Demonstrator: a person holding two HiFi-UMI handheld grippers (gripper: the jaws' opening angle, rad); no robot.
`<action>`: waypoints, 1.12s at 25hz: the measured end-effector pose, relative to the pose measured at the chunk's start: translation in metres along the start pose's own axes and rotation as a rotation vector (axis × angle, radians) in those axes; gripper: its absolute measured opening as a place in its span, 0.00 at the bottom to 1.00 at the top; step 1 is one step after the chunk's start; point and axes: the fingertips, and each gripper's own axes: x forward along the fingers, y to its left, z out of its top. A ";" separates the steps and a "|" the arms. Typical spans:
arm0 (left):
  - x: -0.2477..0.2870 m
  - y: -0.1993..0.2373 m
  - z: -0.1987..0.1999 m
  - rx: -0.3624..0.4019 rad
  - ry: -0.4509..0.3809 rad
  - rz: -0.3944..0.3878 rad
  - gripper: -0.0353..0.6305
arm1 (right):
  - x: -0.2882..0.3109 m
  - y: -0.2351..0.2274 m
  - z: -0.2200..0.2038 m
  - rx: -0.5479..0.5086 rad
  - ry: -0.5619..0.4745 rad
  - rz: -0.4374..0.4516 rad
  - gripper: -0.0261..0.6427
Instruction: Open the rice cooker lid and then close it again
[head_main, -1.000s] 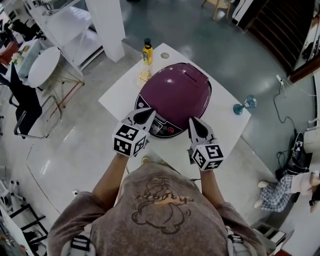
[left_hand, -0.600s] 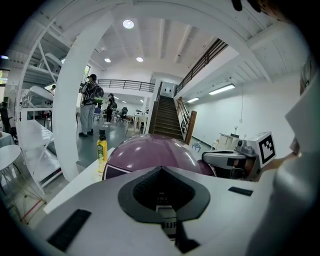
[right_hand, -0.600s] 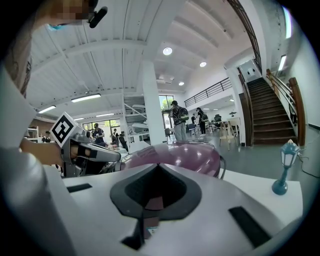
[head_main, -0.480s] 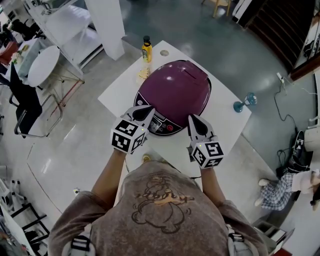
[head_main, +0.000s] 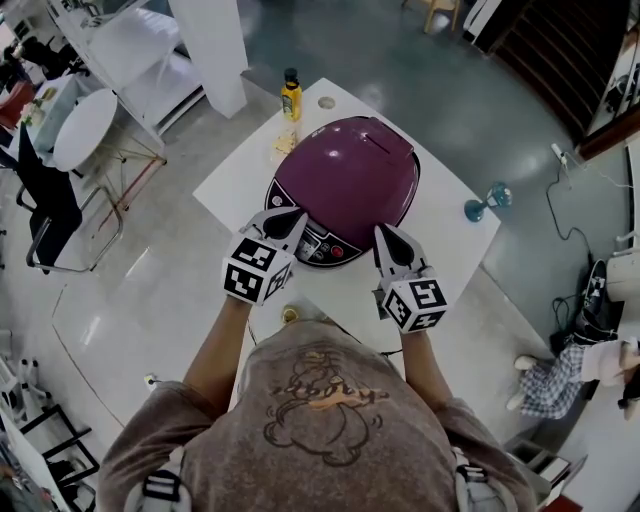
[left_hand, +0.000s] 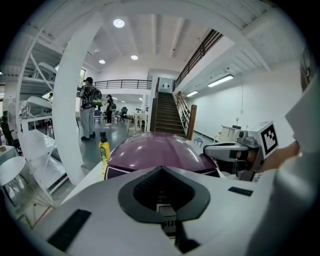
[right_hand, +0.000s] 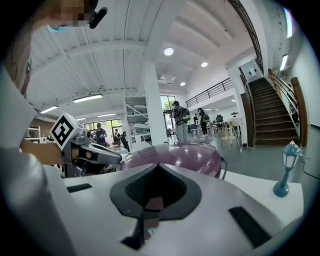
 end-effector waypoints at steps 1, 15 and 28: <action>0.000 0.000 0.001 -0.005 -0.007 -0.002 0.08 | 0.000 0.000 0.000 -0.001 0.002 0.000 0.04; -0.002 0.001 0.004 -0.036 -0.077 0.046 0.08 | -0.004 0.000 0.017 -0.008 -0.039 0.018 0.04; -0.002 -0.001 0.005 -0.062 -0.067 0.036 0.08 | -0.011 -0.007 0.064 -0.042 -0.109 0.030 0.04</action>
